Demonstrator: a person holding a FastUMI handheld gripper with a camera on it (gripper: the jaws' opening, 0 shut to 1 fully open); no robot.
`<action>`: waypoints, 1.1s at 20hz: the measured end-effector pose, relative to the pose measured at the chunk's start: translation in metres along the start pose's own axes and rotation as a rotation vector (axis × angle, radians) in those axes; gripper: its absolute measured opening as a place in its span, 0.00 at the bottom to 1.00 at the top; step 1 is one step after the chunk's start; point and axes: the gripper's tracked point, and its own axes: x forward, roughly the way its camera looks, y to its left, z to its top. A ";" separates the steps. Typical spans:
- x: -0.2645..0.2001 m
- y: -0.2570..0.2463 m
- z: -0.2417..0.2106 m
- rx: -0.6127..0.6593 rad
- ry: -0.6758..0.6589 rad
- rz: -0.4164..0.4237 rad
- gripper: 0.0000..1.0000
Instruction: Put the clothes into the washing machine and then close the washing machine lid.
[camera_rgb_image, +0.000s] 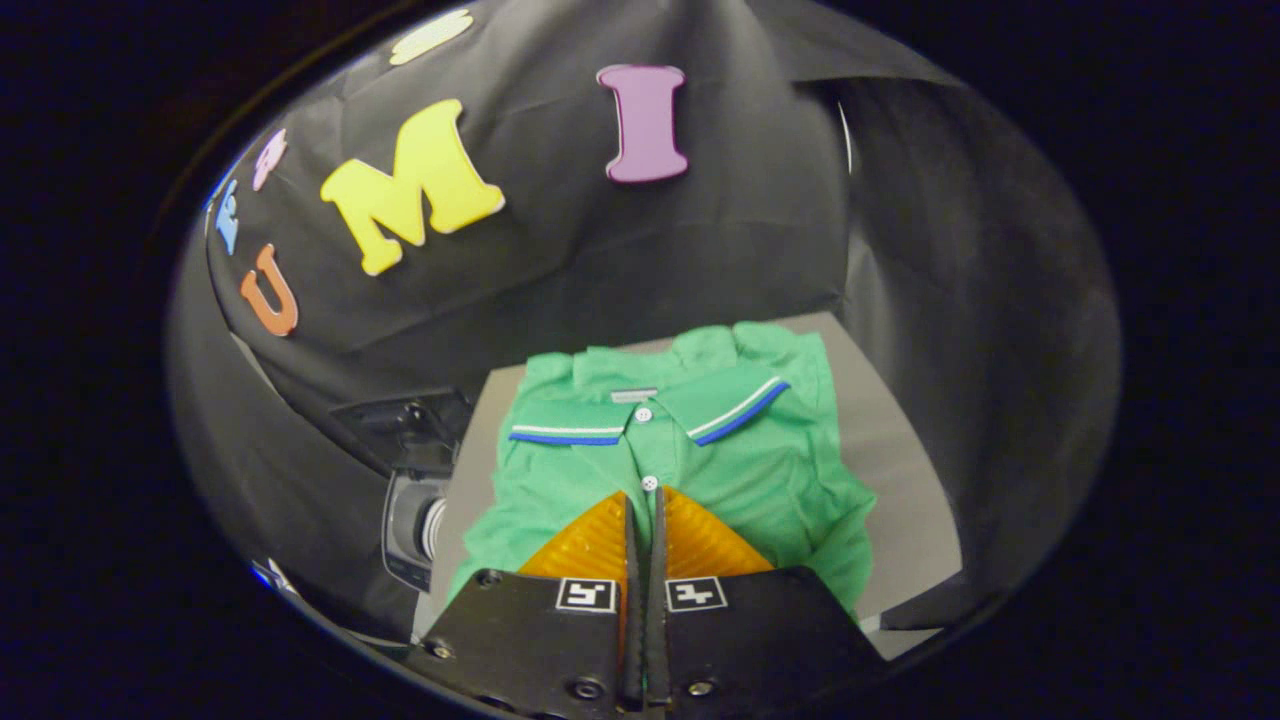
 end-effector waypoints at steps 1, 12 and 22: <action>-0.011 0.007 0.012 -0.007 -0.031 0.013 0.05; -0.014 0.019 -0.019 -0.185 0.083 -0.113 0.23; 0.031 -0.009 -0.081 -0.138 0.270 -0.175 0.83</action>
